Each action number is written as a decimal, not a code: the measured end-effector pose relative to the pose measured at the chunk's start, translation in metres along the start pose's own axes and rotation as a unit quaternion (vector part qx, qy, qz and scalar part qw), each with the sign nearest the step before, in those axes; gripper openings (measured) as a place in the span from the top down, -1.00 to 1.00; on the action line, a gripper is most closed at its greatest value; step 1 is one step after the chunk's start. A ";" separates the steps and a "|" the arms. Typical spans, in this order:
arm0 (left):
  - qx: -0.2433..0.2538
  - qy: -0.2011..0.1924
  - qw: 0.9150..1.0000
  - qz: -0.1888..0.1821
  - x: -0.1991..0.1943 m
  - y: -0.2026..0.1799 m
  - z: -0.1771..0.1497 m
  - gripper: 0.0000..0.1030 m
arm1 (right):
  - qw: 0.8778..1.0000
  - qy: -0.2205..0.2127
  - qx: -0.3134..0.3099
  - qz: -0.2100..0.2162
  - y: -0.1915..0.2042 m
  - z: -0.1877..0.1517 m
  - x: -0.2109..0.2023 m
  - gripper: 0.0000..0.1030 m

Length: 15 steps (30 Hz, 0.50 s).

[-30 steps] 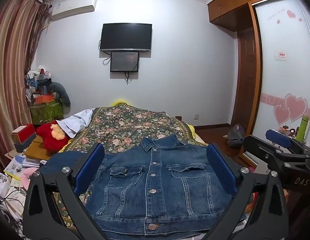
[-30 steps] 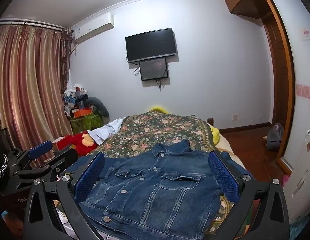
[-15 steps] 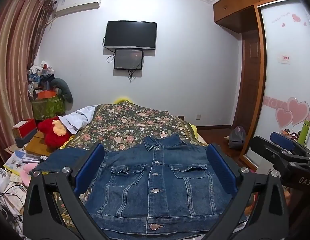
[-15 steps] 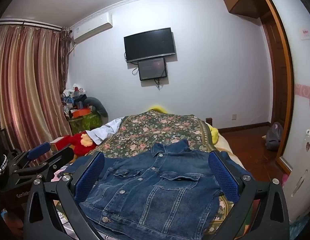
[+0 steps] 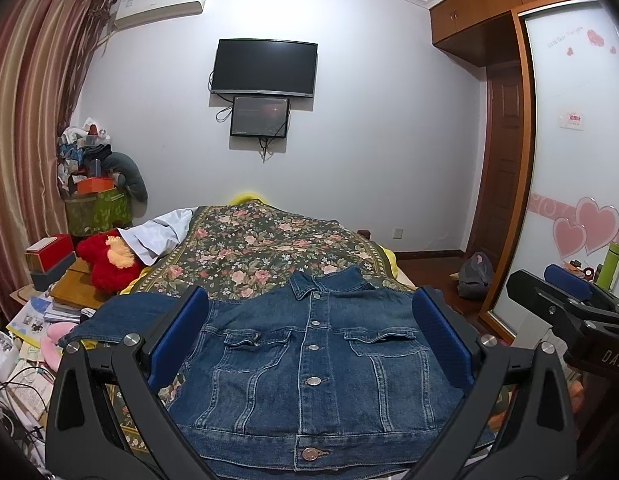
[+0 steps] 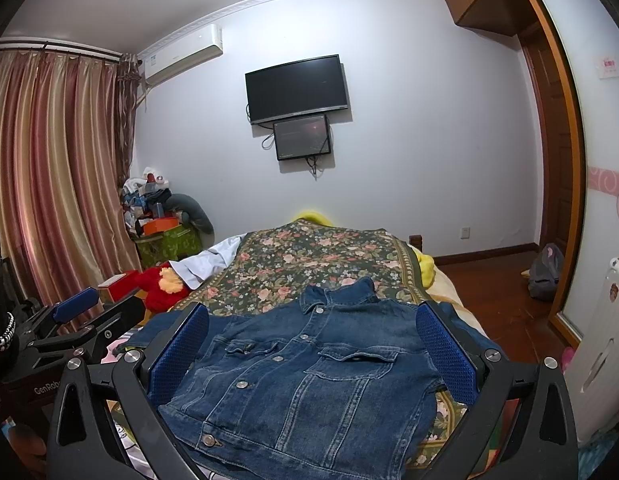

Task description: Fold large clothes

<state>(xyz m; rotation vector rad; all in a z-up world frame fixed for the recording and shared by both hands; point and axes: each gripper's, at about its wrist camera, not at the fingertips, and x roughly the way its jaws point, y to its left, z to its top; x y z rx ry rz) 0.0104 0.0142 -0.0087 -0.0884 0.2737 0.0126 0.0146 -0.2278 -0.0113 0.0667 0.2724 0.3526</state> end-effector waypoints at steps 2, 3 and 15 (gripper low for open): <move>-0.001 0.000 1.000 0.000 0.000 0.000 0.000 -1.00 | 1.000 -0.001 -0.001 -0.001 -0.004 -0.001 0.002 -1.00; 0.000 0.000 1.000 0.000 0.001 0.000 0.000 -1.00 | 1.000 -0.001 -0.001 -0.001 -0.004 -0.002 0.003 -1.00; -0.008 0.002 1.000 0.000 0.006 0.005 0.000 -1.00 | 1.000 -0.002 -0.001 -0.001 -0.008 0.001 0.002 -1.00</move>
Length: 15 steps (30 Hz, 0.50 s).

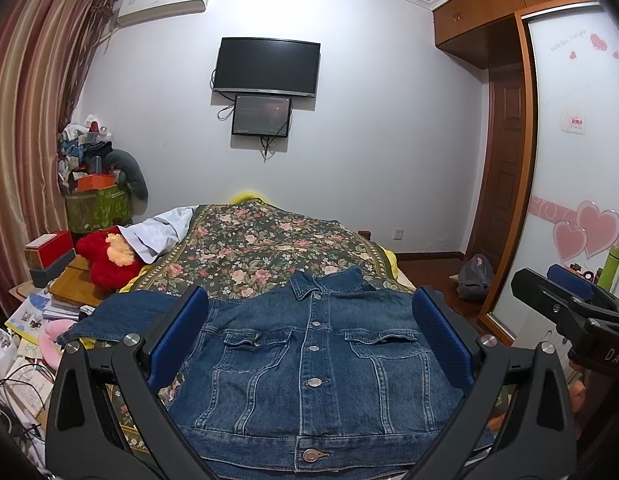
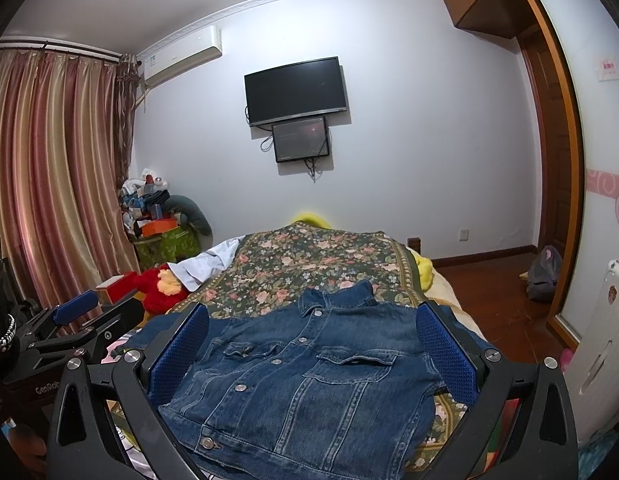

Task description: Fold large clothes

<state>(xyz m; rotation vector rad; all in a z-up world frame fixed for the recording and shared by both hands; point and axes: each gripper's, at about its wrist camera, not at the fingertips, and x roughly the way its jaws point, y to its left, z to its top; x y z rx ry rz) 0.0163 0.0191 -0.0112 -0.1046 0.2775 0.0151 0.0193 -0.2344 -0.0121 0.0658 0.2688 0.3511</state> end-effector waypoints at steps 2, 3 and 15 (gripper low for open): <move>-0.001 0.000 1.000 0.000 0.000 0.001 0.000 -1.00 | 1.000 0.000 0.000 0.000 0.001 0.000 0.000 -1.00; 0.000 0.000 1.000 0.000 0.000 0.000 0.000 -1.00 | 1.000 0.000 0.000 0.000 0.000 0.000 0.000 -1.00; -0.001 -0.002 1.000 0.002 0.000 0.001 0.001 -1.00 | 1.000 -0.001 0.001 0.000 0.000 0.000 0.000 -1.00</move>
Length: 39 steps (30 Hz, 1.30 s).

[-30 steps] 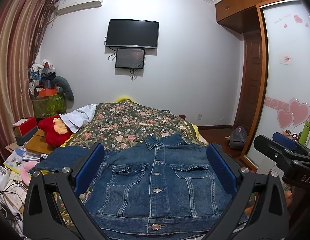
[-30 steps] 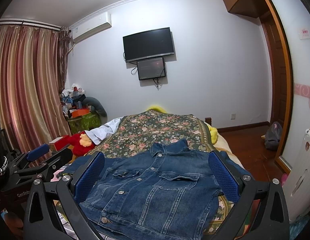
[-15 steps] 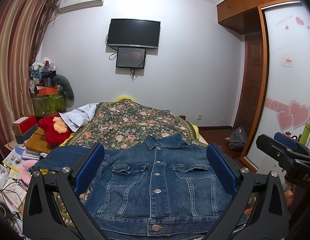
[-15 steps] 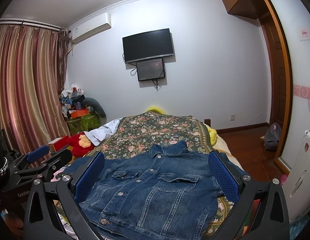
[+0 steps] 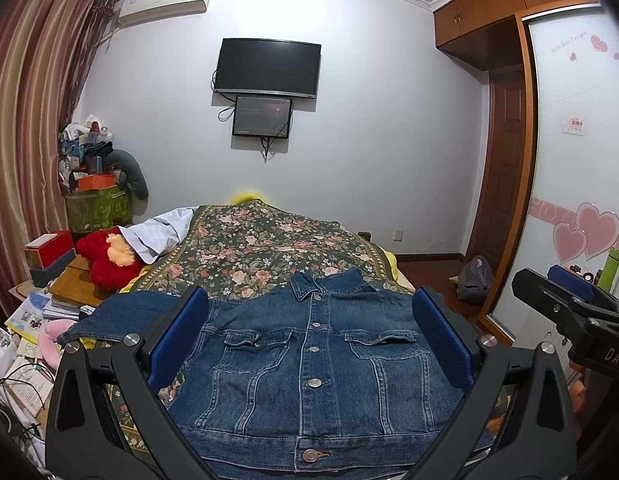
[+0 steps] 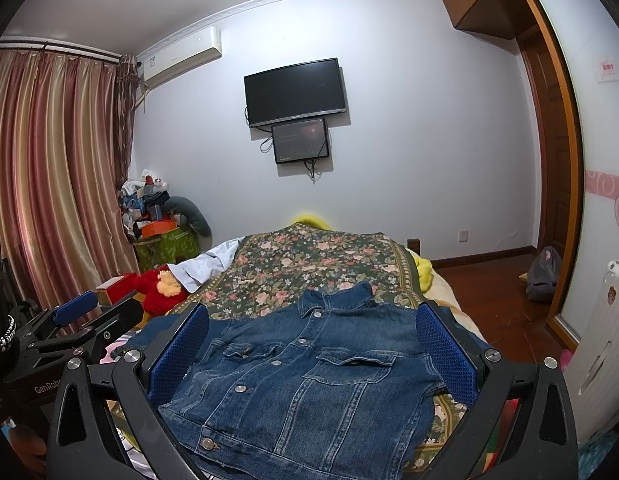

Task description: Fold large clothes

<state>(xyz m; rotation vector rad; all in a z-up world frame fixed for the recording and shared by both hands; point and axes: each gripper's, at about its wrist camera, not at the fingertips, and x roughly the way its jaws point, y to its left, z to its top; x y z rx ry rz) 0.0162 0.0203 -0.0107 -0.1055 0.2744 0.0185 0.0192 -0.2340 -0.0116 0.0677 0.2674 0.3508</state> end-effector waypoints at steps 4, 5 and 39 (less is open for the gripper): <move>-0.001 0.001 1.000 0.001 0.000 0.001 0.000 -1.00 | 1.000 0.000 0.000 0.000 -0.001 0.000 0.000 -1.00; -0.002 0.001 1.000 0.001 0.000 0.001 0.000 -1.00 | 1.000 0.000 0.000 0.001 -0.001 0.000 0.000 -1.00; -0.057 0.054 0.988 0.133 0.093 0.126 0.017 -1.00 | 0.997 0.059 -0.031 0.046 0.039 0.025 0.153 -1.00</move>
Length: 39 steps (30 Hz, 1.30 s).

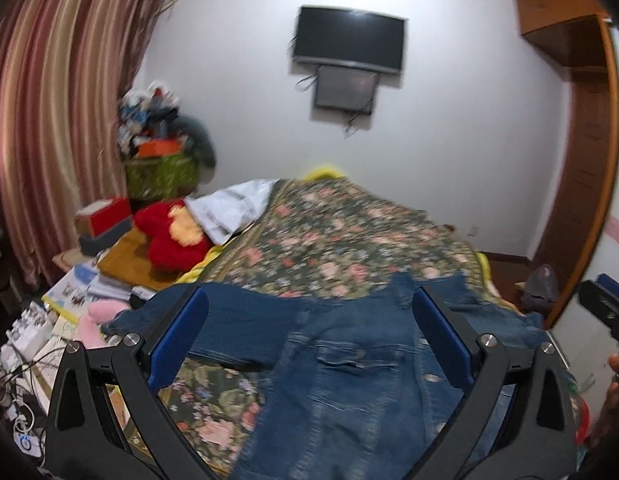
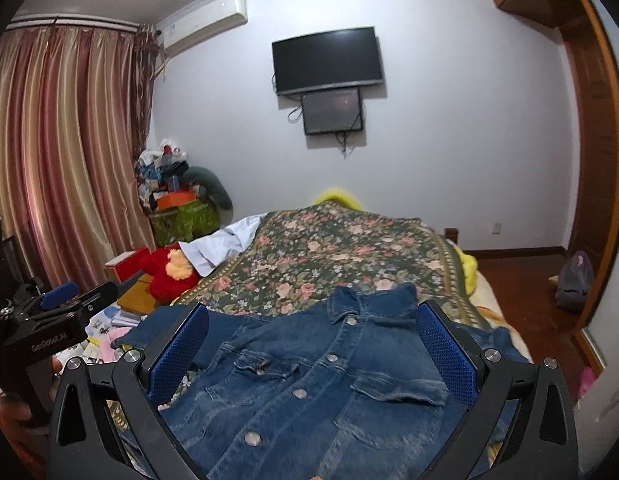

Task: Fold large clothes
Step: 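Grasp the jacket sleeve with the left tool and lift it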

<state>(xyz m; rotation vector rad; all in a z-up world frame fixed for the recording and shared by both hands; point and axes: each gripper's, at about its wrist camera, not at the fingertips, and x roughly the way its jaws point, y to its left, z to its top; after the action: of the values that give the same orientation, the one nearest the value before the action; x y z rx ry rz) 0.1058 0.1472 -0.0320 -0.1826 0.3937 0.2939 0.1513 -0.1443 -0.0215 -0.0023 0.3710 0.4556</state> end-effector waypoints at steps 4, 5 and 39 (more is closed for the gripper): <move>-0.029 0.035 0.997 0.059 0.050 0.042 -0.001 -1.00 | 1.000 0.026 -0.012 0.010 0.011 0.013 0.050 -1.00; -0.038 0.049 0.995 0.077 0.065 0.056 -0.003 -1.00 | 0.999 0.034 -0.016 0.011 0.013 0.015 0.064 -1.00; -0.405 0.237 0.883 0.033 0.246 0.288 -0.115 -0.01 | 0.872 0.469 -0.115 0.082 0.088 -0.125 0.390 -1.00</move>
<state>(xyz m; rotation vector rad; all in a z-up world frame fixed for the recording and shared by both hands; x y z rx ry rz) 0.1919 0.4526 -0.2691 -1.0831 0.7483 0.4716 0.3946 0.0916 -0.2681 -0.4428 1.2825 0.6498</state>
